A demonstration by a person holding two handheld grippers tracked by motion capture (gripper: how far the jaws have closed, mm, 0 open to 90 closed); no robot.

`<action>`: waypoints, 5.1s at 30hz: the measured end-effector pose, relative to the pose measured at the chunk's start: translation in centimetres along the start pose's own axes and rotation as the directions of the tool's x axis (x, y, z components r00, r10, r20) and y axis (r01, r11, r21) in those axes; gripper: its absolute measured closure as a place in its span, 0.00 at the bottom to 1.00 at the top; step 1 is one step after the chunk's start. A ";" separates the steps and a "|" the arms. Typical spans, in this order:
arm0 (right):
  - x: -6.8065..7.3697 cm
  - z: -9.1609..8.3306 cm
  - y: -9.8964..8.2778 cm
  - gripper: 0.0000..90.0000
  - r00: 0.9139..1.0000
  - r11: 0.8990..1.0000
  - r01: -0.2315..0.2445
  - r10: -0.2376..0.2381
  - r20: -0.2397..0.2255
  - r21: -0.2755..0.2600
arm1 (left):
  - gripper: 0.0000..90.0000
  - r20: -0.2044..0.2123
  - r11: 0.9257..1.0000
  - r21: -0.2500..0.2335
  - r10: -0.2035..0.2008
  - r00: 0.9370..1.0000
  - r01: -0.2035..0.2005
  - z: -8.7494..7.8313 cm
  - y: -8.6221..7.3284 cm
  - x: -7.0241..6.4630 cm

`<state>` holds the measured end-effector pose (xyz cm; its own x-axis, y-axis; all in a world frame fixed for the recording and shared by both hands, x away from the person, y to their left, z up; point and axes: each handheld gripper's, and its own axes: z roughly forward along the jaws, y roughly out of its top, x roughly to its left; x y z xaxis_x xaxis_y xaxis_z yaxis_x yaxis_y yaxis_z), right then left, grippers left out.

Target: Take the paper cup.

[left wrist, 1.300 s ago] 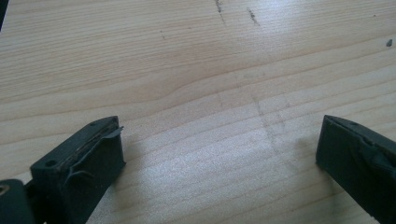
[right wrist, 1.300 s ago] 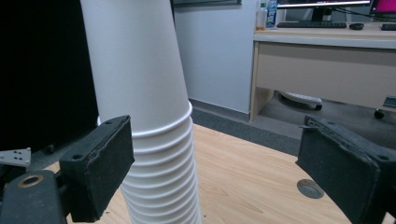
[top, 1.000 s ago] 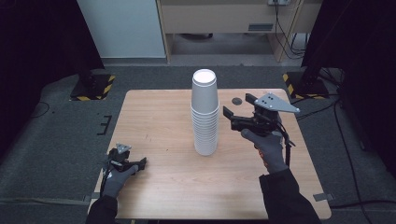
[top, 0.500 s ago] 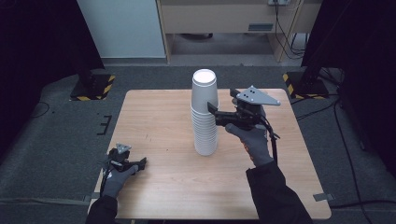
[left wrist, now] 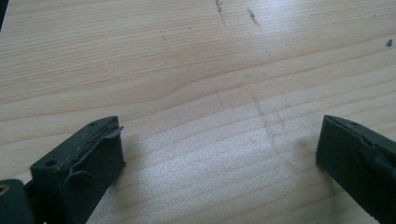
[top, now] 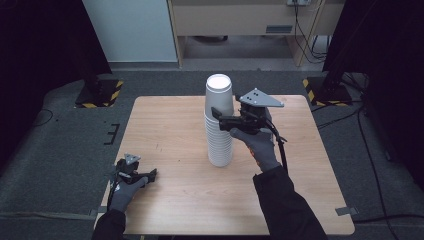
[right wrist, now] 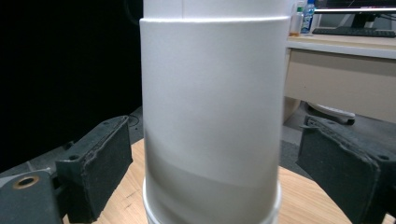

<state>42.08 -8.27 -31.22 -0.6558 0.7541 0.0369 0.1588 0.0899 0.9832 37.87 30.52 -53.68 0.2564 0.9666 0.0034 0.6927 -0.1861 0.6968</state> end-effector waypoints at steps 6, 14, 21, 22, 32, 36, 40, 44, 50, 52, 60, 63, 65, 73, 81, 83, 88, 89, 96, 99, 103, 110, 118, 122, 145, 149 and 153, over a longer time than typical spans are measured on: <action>0.2 1.2 -0.1 0.11 1.000 1.000 0.001 -0.001 0.005 0.011 | 0.00 0.001 1.000 0.000 0.001 1.000 -0.001 0.0 0.0 0.0; -0.2 2.5 -0.6 0.11 1.000 0.999 -0.016 0.016 0.004 0.028 | 0.00 0.001 1.000 0.000 0.001 1.000 -0.001 0.0 0.0 0.0; -0.1 3.1 -1.0 0.11 1.000 0.999 -0.016 0.016 0.007 0.036 | 0.00 0.001 1.000 0.000 0.001 1.000 -0.001 0.0 0.0 0.0; -0.1 3.2 -1.0 0.11 1.000 0.999 -0.018 0.018 0.005 0.035 | 0.00 0.001 1.000 0.000 0.001 1.000 -0.001 0.0 0.0 0.0; -0.2 3.0 -0.9 0.13 1.000 0.999 -0.009 0.009 -0.002 0.032 | 0.00 0.001 1.000 0.000 0.001 1.000 -0.001 0.0 0.0 0.0; -0.2 2.9 -0.7 0.14 1.000 1.000 -0.014 0.014 -0.004 0.005 | 0.00 0.002 1.000 0.000 0.001 1.000 -0.001 0.0 0.0 0.0; -0.3 2.7 -0.5 0.14 1.000 1.000 -0.015 0.015 -0.015 -0.006 | 0.00 0.002 1.000 0.000 0.002 1.000 -0.002 0.0 0.0 0.0; -0.3 2.7 -0.5 0.14 1.000 1.000 -0.012 0.012 -0.009 -0.004 | 0.00 0.002 1.000 0.000 0.002 1.000 -0.002 0.0 0.0 0.0; -0.3 2.5 0.0 0.14 1.000 0.999 -0.019 0.019 -0.009 -0.029 | 0.00 0.002 1.000 0.000 0.002 1.000 -0.002 0.0 0.0 0.0; -0.3 2.4 0.2 0.14 1.000 0.999 -0.018 0.018 -0.009 -0.038 | 0.00 0.002 1.000 0.000 0.002 1.000 -0.002 0.0 0.0 0.0; -0.2 1.9 1.3 0.14 1.000 0.997 -0.026 0.026 -0.010 -0.075 | 0.00 0.002 1.000 0.000 0.002 1.000 -0.002 0.0 0.0 0.0; -0.2 1.7 1.7 0.14 1.000 0.996 -0.028 0.028 -0.010 -0.084 | 0.00 0.002 1.000 0.000 0.002 1.000 -0.002 0.0 0.0 0.0; -0.2 1.6 1.7 0.15 1.000 0.996 -0.024 0.022 -0.013 -0.085 | 0.00 0.002 1.000 0.000 0.002 1.000 -0.002 0.0 0.0 0.0; -0.3 1.5 1.8 0.15 0.999 0.995 -0.032 0.030 -0.024 -0.099 | 0.00 0.002 1.000 0.000 0.002 1.000 -0.002 0.0 0.0 0.0; -0.4 1.5 2.4 0.15 0.998 0.989 -0.057 0.052 -0.037 -0.134 | 0.00 0.002 1.000 0.000 0.002 1.000 -0.002 0.0 0.0 0.0; -0.4 1.5 2.5 0.15 0.998 0.989 -0.058 0.053 -0.034 -0.137 | 0.00 0.002 1.000 0.000 0.002 1.000 -0.002 0.0 0.0 0.0; -0.5 1.2 2.8 0.15 0.997 0.985 -0.068 0.063 -0.037 -0.156 | 0.00 0.002 1.000 0.000 0.002 1.000 -0.002 0.0 0.0 0.0; -0.5 1.1 2.9 0.15 0.997 0.985 -0.070 0.065 -0.037 -0.156 | 0.00 0.002 1.000 0.000 0.002 1.000 -0.002 0.0 0.0 0.0; -0.5 0.9 3.5 0.15 0.996 0.983 -0.079 0.071 -0.054 -0.167 | 0.00 0.002 1.000 0.000 0.002 1.000 -0.002 0.0 0.0 0.0; -0.4 0.9 3.8 0.15 0.996 0.983 -0.073 0.065 -0.056 -0.171 | 0.00 0.002 1.000 0.000 0.002 1.000 -0.002 0.0 0.0 0.0; -0.3 0.9 4.1 0.15 0.994 0.979 -0.092 0.081 -0.067 -0.184 | 0.00 0.002 1.000 0.000 0.002 1.000 -0.002 0.0 0.0 0.0; -0.6 0.7 4.5 0.15 0.994 0.975 -0.102 0.091 -0.063 -0.198 | 0.00 0.002 1.000 0.000 0.002 1.000 -0.002 0.0 0.0 0.0; -1.2 -1.3 5.4 0.15 0.994 0.966 -0.110 0.100 -0.052 -0.235 | 0.00 0.002 1.000 0.000 0.002 1.000 -0.002 0.0 0.0 0.0; -1.3 -2.2 5.6 0.15 0.994 0.963 -0.108 0.100 -0.044 -0.247 | 0.00 0.002 1.000 0.000 0.002 1.000 -0.002 0.0 0.0 0.0; -3.8 -8.2 1.7 0.15 0.988 0.961 -0.138 0.150 0.031 -0.238 | 0.00 0.004 1.000 -0.001 0.002 1.000 -0.002 0.0 0.0 0.0; -4.3 -9.0 0.1 0.15 0.984 0.961 -0.160 0.174 0.042 -0.226 | 0.00 0.003 1.000 0.000 0.002 1.000 -0.002 0.0 0.0 0.0; -4.7 -9.6 -1.1 0.15 0.980 0.959 -0.178 0.192 0.044 -0.220 | 0.00 0.002 1.000 -0.001 0.002 1.000 -0.002 0.0 0.0 0.0</action>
<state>37.93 -18.15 -30.77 -0.5799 0.7852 0.2174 0.1071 -0.1910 0.9757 37.87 30.54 -53.68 0.2592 0.9658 0.0027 0.6917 -0.1875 0.6974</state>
